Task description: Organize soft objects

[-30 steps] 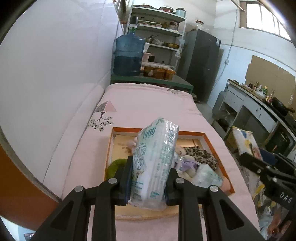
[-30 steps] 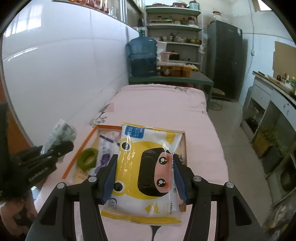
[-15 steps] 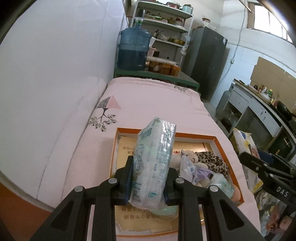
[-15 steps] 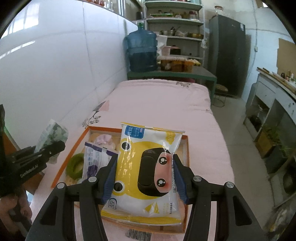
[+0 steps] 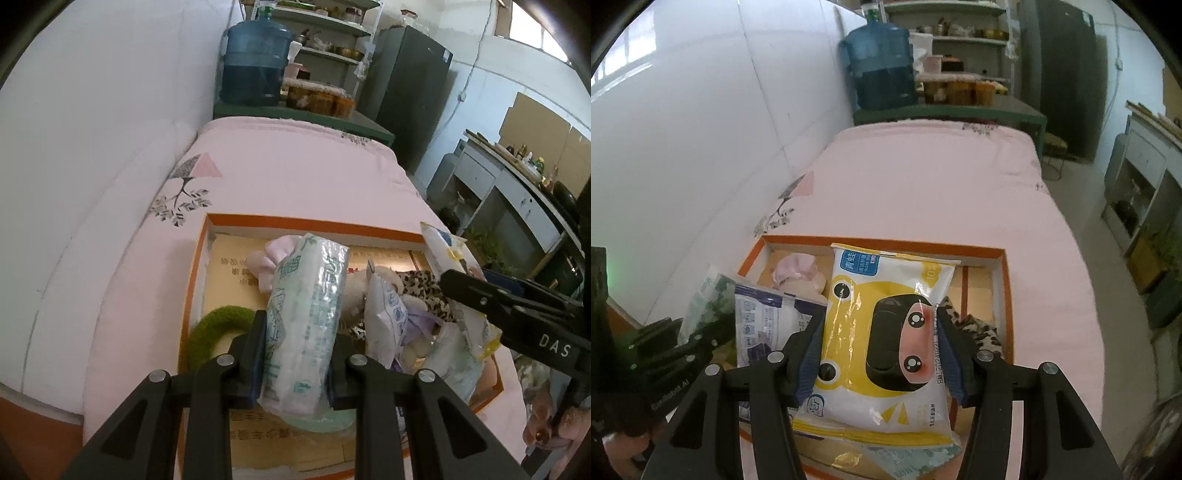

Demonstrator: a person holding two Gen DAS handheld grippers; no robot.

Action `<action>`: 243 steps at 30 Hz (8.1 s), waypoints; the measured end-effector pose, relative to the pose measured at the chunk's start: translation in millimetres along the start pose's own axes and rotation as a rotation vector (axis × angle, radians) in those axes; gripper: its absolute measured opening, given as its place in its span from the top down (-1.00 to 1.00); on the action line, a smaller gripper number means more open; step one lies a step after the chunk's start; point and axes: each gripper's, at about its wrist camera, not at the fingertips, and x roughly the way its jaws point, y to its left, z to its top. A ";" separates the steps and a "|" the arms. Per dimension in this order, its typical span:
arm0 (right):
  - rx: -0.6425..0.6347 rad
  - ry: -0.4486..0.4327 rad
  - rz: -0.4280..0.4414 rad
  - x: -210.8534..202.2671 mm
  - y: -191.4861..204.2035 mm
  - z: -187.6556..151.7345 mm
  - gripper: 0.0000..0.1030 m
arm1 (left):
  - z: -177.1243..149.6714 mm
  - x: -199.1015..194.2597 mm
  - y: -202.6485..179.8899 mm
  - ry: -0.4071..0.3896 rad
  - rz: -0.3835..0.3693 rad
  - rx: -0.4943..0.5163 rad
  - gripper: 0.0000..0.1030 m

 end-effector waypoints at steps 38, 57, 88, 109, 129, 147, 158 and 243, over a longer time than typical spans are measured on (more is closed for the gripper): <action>0.024 0.055 0.022 32.6 -7.4 -20.4 -0.22 | -12.8 19.9 -3.1 0.008 -0.009 0.013 -0.08; 0.014 -0.038 0.016 -18.6 0.2 -23.0 -0.22 | -11.1 -11.1 -11.2 -0.047 -0.013 0.018 -0.08; -0.012 -0.108 -0.030 -84.6 37.2 -67.7 -0.22 | -31.5 -89.3 -21.8 -0.147 -0.031 0.026 -0.08; 0.020 -0.151 -0.042 -132.1 52.1 -103.1 -0.22 | -62.8 -134.3 -28.8 -0.178 -0.040 0.011 -0.08; 0.031 -0.164 -0.068 -161.7 74.2 -138.9 -0.22 | -96.1 -166.5 -29.3 -0.201 0.006 0.020 -0.08; 0.017 -0.206 -0.143 -185.4 92.4 -167.7 -0.23 | -128.7 -195.5 -39.9 -0.209 0.163 0.020 -0.08; 0.003 -0.248 -0.163 -213.5 104.1 -185.5 -0.23 | -148.6 -232.3 -50.5 -0.280 0.153 0.024 -0.08; 0.046 -0.294 -0.242 -255.1 123.7 -215.4 -0.23 | -172.3 -253.5 -49.6 -0.265 0.166 0.029 -0.08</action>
